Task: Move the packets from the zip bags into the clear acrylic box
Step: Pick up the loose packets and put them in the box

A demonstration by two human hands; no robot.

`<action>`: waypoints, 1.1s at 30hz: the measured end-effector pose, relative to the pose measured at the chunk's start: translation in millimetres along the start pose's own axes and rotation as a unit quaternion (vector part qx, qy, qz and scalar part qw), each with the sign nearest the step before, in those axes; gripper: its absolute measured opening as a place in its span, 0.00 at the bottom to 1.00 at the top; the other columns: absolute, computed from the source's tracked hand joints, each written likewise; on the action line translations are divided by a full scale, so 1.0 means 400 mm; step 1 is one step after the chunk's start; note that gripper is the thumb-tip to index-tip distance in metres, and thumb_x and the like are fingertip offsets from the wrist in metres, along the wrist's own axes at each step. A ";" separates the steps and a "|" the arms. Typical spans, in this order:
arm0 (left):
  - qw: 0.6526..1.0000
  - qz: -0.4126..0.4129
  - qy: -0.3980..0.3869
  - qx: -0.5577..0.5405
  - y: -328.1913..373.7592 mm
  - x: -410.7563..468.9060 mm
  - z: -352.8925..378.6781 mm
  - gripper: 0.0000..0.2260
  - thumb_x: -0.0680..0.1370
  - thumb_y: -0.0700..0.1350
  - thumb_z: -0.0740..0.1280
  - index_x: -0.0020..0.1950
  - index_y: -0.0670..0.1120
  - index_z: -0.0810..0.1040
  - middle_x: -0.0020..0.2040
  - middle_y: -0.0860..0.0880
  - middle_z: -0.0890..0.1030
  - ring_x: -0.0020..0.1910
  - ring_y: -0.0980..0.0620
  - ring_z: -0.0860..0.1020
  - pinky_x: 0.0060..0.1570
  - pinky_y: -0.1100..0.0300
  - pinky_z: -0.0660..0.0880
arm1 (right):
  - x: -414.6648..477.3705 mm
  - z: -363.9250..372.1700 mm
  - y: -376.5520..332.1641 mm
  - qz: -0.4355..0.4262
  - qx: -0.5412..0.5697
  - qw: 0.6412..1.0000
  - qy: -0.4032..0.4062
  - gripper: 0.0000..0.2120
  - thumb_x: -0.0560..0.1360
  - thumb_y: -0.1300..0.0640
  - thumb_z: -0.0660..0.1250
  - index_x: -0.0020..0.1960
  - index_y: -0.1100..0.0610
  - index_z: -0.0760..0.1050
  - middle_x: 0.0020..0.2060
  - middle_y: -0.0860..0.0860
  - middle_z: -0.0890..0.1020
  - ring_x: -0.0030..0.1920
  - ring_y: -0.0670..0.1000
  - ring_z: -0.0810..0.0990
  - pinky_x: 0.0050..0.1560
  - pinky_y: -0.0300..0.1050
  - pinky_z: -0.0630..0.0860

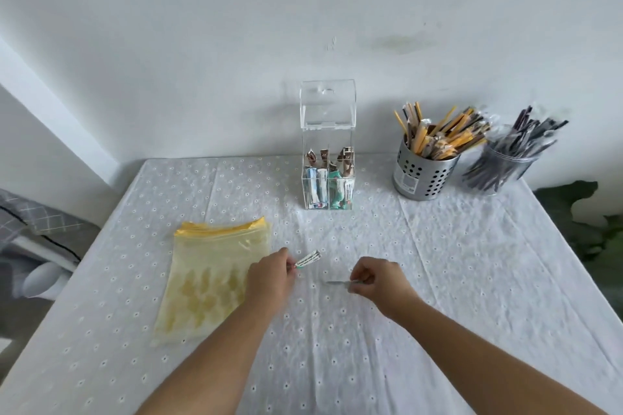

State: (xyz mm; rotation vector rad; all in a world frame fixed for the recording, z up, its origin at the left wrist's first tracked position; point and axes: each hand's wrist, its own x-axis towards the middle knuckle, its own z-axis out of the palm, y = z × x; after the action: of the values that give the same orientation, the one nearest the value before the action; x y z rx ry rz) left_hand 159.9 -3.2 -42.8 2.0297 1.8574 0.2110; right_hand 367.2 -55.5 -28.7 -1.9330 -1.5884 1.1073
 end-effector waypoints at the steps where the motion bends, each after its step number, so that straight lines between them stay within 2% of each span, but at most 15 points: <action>1: 0.998 -0.008 -0.004 -0.057 0.005 0.004 -0.018 0.02 0.74 0.44 0.68 0.43 0.50 0.76 0.41 0.52 0.81 0.42 0.50 0.79 0.42 0.58 0.72 | 0.009 -0.026 -0.010 -0.011 0.016 1.000 0.000 0.10 0.67 0.61 0.75 0.35 0.49 0.77 0.31 0.45 0.79 0.33 0.42 0.76 0.33 0.28 0.72; 4: 0.986 0.008 0.014 -0.165 0.029 0.027 -0.084 0.09 0.71 0.40 0.73 0.37 0.50 0.75 0.31 0.55 0.76 0.32 0.55 0.74 0.35 0.61 0.69 | 0.051 -0.113 -0.059 -0.054 0.031 0.998 0.032 0.03 0.69 0.60 0.75 0.40 0.55 0.82 0.33 0.46 0.81 0.33 0.40 0.77 0.32 0.26 0.71; 7: 0.976 0.040 0.055 -0.207 0.073 0.078 -0.155 0.08 0.71 0.38 0.73 0.38 0.48 0.77 0.29 0.52 0.74 0.29 0.55 0.69 0.33 0.63 0.67 | 0.105 -0.211 -0.127 -0.098 0.039 0.991 0.087 0.02 0.70 0.60 0.74 0.41 0.55 0.82 0.33 0.47 0.81 0.33 0.42 0.77 0.33 0.29 0.71; 10: 0.969 0.084 0.076 -0.218 0.130 0.143 -0.215 0.04 0.71 0.36 0.72 0.40 0.44 0.81 0.28 0.54 0.72 0.28 0.57 0.67 0.32 0.68 0.64 | 0.167 -0.290 -0.188 -0.132 0.030 0.981 0.139 0.02 0.71 0.60 0.73 0.43 0.56 0.81 0.35 0.47 0.81 0.35 0.44 0.78 0.36 0.28 0.71; 13: 0.966 0.131 0.088 -0.203 0.189 0.206 -0.254 0.03 0.72 0.36 0.71 0.43 0.42 0.82 0.31 0.56 0.75 0.29 0.63 0.70 0.32 0.72 0.66 | 0.229 -0.325 -0.224 -0.151 -0.015 0.975 0.161 0.02 0.72 0.61 0.72 0.45 0.58 0.81 0.38 0.50 0.82 0.38 0.46 0.78 0.37 0.28 0.70; 16: 0.966 0.165 0.101 -0.170 0.231 0.256 -0.272 0.03 0.73 0.36 0.70 0.45 0.42 0.82 0.36 0.53 0.79 0.32 0.65 0.73 0.34 0.77 0.68 | 0.282 -0.326 -0.247 -0.150 -0.061 0.977 0.142 0.03 0.73 0.61 0.70 0.46 0.58 0.81 0.43 0.53 0.84 0.42 0.49 0.80 0.43 0.36 0.74; 17: 0.966 0.173 0.103 -0.162 0.239 0.272 -0.272 0.04 0.73 0.36 0.70 0.45 0.42 0.82 0.38 0.51 0.81 0.33 0.62 0.75 0.36 0.76 0.69 | 0.300 -0.322 -0.251 -0.146 -0.076 0.977 0.137 0.03 0.73 0.61 0.70 0.46 0.57 0.81 0.44 0.53 0.84 0.42 0.49 0.79 0.44 0.37 0.74; 20: 0.968 0.191 0.100 -0.131 0.253 0.309 -0.260 0.04 0.73 0.36 0.69 0.46 0.42 0.82 0.43 0.46 0.83 0.40 0.52 0.80 0.42 0.59 0.77 | 0.349 -0.303 -0.252 -0.136 -0.126 0.975 0.125 0.03 0.73 0.60 0.69 0.46 0.56 0.81 0.46 0.52 0.85 0.44 0.50 0.81 0.45 0.38 0.74; 22: 0.970 0.200 0.093 -0.103 0.257 0.328 -0.248 0.04 0.74 0.36 0.69 0.46 0.42 0.81 0.44 0.46 0.83 0.42 0.49 0.80 0.44 0.55 0.78 | 0.379 -0.289 -0.247 -0.126 -0.168 0.972 0.106 0.03 0.73 0.59 0.70 0.46 0.54 0.81 0.47 0.52 0.85 0.46 0.52 0.82 0.47 0.43 0.78; 25: 0.974 0.199 0.078 -0.080 0.263 0.346 -0.232 0.04 0.74 0.37 0.68 0.47 0.43 0.80 0.46 0.46 0.83 0.44 0.48 0.80 0.46 0.54 0.78 | 0.407 -0.271 -0.245 -0.118 -0.241 0.960 0.075 0.04 0.73 0.57 0.70 0.47 0.51 0.81 0.46 0.52 0.85 0.45 0.53 0.82 0.48 0.49 0.81; 28: 0.980 0.182 0.040 -0.074 0.265 0.362 -0.213 0.06 0.73 0.37 0.70 0.48 0.45 0.78 0.46 0.46 0.83 0.46 0.48 0.81 0.47 0.53 0.78 | 0.424 -0.258 -0.245 -0.106 -0.310 0.944 0.034 0.06 0.73 0.57 0.69 0.50 0.51 0.81 0.48 0.53 0.84 0.47 0.55 0.82 0.46 0.47 0.80; 33: 0.985 0.140 0.004 -0.101 0.265 0.376 -0.197 0.10 0.71 0.38 0.71 0.50 0.46 0.76 0.42 0.46 0.82 0.42 0.48 0.80 0.45 0.52 0.79 | 0.443 -0.260 -0.235 -0.095 -0.323 0.941 0.021 0.08 0.73 0.55 0.69 0.52 0.48 0.80 0.51 0.52 0.83 0.48 0.54 0.82 0.47 0.49 0.81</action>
State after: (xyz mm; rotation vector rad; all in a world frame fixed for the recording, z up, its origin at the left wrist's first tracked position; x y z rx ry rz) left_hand 247.1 152.6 47.5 2.1389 1.4816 0.4641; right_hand 395.8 155.9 46.1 -2.0881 -2.2541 0.4843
